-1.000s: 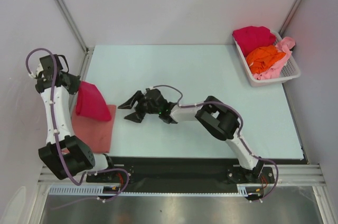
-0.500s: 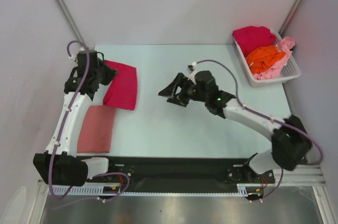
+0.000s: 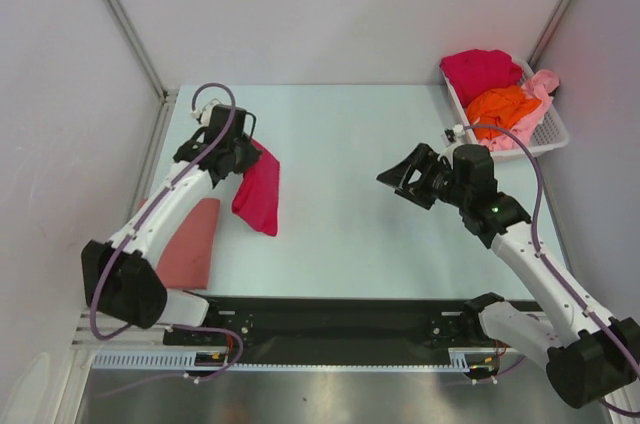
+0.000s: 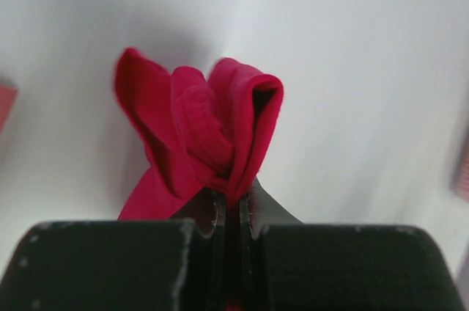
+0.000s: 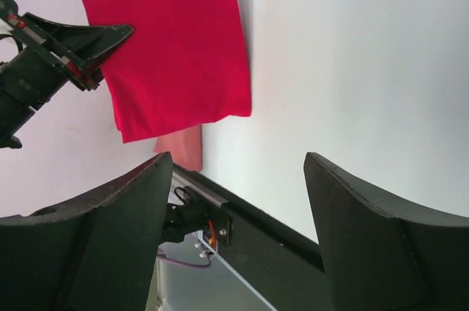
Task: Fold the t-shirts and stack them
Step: Neatly place the folded tshirt to the corner
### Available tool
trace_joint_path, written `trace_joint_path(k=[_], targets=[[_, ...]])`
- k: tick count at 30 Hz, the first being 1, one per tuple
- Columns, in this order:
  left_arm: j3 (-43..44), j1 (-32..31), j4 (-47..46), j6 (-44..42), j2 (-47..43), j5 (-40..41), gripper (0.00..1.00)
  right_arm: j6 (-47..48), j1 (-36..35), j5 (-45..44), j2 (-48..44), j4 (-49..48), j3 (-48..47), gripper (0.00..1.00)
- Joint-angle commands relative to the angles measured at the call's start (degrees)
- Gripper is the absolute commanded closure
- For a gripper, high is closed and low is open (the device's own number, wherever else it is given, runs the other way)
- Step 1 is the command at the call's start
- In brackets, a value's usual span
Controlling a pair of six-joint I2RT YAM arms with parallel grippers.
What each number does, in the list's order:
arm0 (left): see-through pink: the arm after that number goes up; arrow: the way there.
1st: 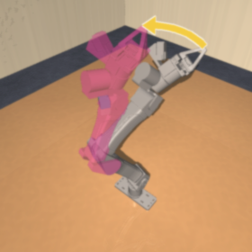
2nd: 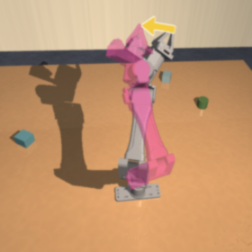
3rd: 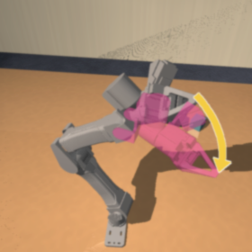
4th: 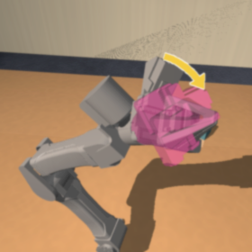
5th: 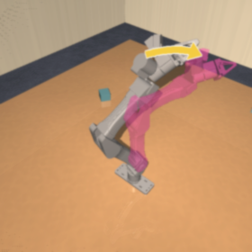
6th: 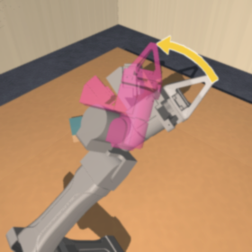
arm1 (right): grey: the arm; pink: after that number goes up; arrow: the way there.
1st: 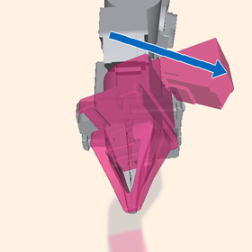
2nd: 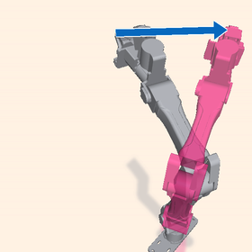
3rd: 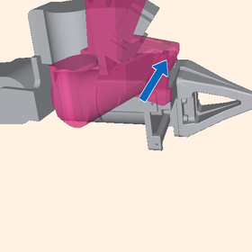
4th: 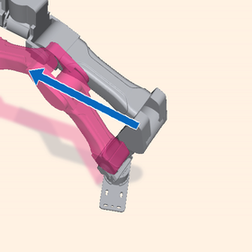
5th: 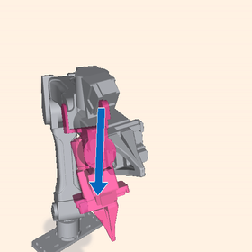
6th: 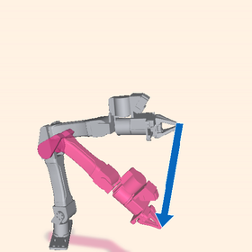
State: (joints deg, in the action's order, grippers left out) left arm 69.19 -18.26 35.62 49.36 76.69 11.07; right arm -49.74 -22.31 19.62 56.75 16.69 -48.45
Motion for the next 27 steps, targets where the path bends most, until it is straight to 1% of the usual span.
trace_joint_path(k=[1, 2, 4, 7, 8, 9, 11, 13, 17, 24, 27], targets=[[5.06, -0.11, -1.70, -2.25, 4.15, 8.51, 1.00, 2.63, 1.39, 1.21, -2.08, 4.58, -0.95, 0.22], [6.12, -0.02, -1.34, -2.43, 5.22, 11.57, 1.00, 2.10, 1.39, 1.13, -2.34, 4.76, -0.95, 0.22], [9.36, 0.85, -0.99, -3.13, 8.20, 13.27, 1.00, 1.66, 1.30, 1.13, -2.70, 4.84, -0.42, 0.22], [14.28, 2.96, -0.03, -3.75, 11.63, 13.28, 1.00, 1.57, 1.30, 0.86, -3.31, 5.46, -0.16, 0.22], [15.61, 4.71, 0.50, -3.92, 14.26, 12.58, 1.00, 1.83, 1.30, 0.60, -3.40, 5.90, -0.24, 0.22], [18.93, 5.51, 1.73, -3.92, 15.59, 12.66, 1.00, 1.92, 1.39, 0.42, -3.49, 5.99, -0.25, 0.22], [21.94, 7.35, 5.68, -3.84, 18.74, 14.14, 1.00, 1.92, 1.39, 0.25, -3.40, 6.43, -0.51, 0.22], [24.75, 8.41, 8.93, -2.61, 20.08, 16.69, 1.00, 1.66, 1.47, 0.16, -3.23, 6.43, -0.60, 0.22], [24.94, 12.45, 9.91, -2.17, 20.61, 17.32, 1.00, 1.48, 1.56, 0.25, -2.09, 5.64, -0.95, 0.22], [24.68, 18.08, 9.91, -5.15, 21.31, 17.58, 1.00, 1.13, 1.56, 0.86, -0.33, 3.88, -0.86, 0.22], [24.68, 21.51, 10.79, -5.68, 21.66, 17.23, 1.00, 1.13, 1.56, 1.21, 0.20, 3.44, -0.86, 0.22]])
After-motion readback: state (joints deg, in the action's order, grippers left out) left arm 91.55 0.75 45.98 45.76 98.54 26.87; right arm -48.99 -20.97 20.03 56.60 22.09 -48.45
